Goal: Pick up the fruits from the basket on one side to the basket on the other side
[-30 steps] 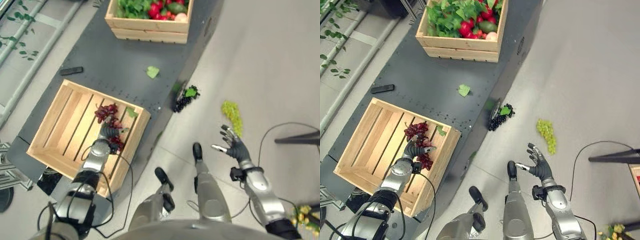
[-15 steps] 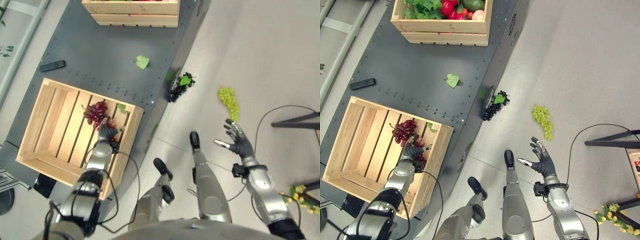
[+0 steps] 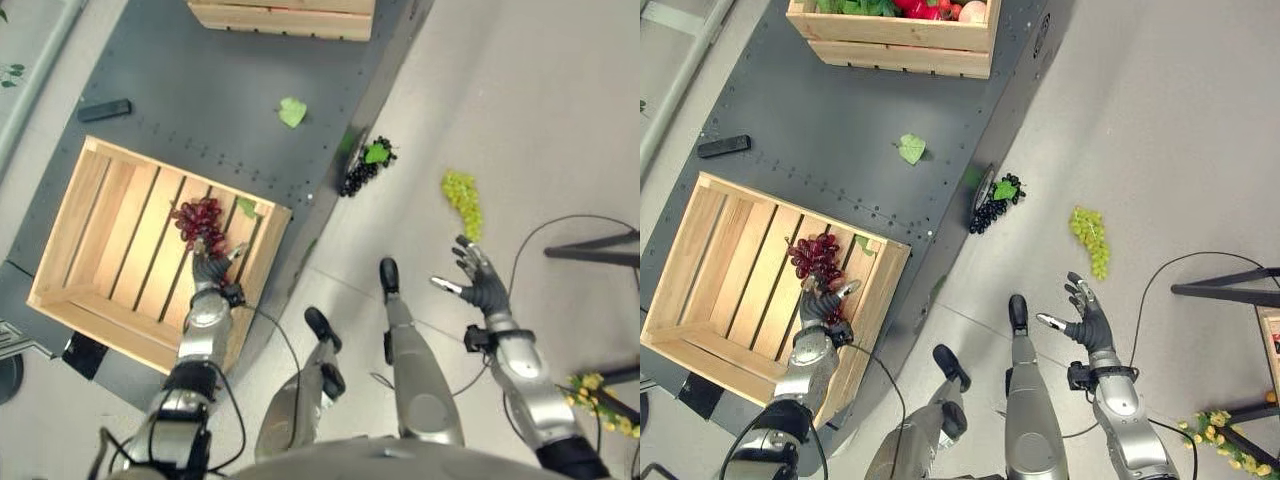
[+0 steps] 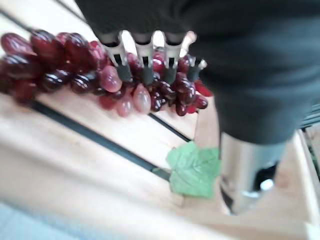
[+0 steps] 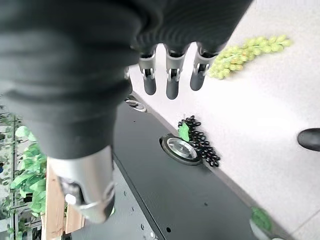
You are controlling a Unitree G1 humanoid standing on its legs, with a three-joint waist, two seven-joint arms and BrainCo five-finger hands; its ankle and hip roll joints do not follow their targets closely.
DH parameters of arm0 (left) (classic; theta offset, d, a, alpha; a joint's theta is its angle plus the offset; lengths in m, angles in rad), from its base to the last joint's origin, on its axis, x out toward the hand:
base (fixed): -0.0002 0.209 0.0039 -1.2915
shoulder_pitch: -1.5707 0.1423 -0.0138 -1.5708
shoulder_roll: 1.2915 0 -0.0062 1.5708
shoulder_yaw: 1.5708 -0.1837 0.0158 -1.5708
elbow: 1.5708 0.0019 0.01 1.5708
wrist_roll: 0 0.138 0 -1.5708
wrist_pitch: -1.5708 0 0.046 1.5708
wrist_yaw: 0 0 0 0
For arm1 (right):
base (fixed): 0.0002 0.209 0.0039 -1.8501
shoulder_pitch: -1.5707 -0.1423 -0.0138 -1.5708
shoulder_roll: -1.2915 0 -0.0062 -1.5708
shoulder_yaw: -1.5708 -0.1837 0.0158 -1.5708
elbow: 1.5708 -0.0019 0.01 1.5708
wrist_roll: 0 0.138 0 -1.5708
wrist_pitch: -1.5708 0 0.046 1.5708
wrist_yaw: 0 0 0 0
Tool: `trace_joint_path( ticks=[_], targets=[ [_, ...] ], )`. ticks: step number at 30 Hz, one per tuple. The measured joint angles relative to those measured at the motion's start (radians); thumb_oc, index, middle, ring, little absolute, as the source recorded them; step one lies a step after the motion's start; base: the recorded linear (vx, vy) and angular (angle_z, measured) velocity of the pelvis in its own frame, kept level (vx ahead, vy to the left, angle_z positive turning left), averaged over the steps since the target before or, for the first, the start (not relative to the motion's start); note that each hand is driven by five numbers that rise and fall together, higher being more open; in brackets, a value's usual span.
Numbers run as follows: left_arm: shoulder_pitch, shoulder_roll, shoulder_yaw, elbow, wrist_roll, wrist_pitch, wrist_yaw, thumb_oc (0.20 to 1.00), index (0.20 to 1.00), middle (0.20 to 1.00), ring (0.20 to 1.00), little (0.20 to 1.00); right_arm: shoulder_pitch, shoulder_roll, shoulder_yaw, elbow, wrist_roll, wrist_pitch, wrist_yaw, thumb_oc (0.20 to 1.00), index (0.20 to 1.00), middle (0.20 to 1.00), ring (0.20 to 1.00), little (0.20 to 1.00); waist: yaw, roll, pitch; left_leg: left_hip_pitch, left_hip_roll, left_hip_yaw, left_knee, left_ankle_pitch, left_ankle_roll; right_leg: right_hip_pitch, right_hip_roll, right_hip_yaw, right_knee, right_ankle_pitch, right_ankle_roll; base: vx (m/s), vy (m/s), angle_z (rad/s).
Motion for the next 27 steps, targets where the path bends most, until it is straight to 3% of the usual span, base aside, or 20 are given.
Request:
trace_joint_path(
  ticks=[4, 18, 27],
  targets=[
    [0.074, -0.002, 0.0, -0.074, 0.0, -0.003, -0.025, 1.0, 1.0, 1.0, 1.0, 1.0, -0.004, 0.001, -0.002, 0.0, -0.001, -0.004, 0.001, 1.0, 1.0, 1.0, 1.0, 1.0, 0.024, -0.006, 0.003, 0.001, 0.0, -0.004, 0.0, 0.0, 0.0, 0.003, -0.002, 0.0, 0.0, -0.001, 0.0, 0.01, -0.002, 0.04],
    [0.069, 0.0, 0.001, -0.144, 0.011, -0.005, -0.012, 1.0, 1.0, 1.0, 1.0, 1.0, -0.012, 0.002, -0.003, 0.001, -0.002, -0.009, 0.002, 1.0, 1.0, 1.0, 1.0, 1.0, 0.023, -0.006, 0.004, -0.005, 0.002, -0.007, -0.001, 0.0, 0.0, 0.0, -0.001, -0.007, 0.0, -0.004, 0.001, 0.0, 0.0, 0.01],
    [-0.007, 0.0, 0.002, -0.027, 0.034, 0.004, -0.004, 1.0, 1.0, 1.0, 1.0, 1.0, -0.013, 0.001, -0.001, 0.001, -0.002, -0.009, 0.011, 1.0, 1.0, 1.0, 1.0, 1.0, 0.019, -0.006, 0.003, -0.009, 0.003, -0.008, -0.001, 0.0, 0.0, -0.004, -0.001, -0.008, 0.0, -0.004, 0.001, 0.0, 0.0, 0.0]
  ],
)
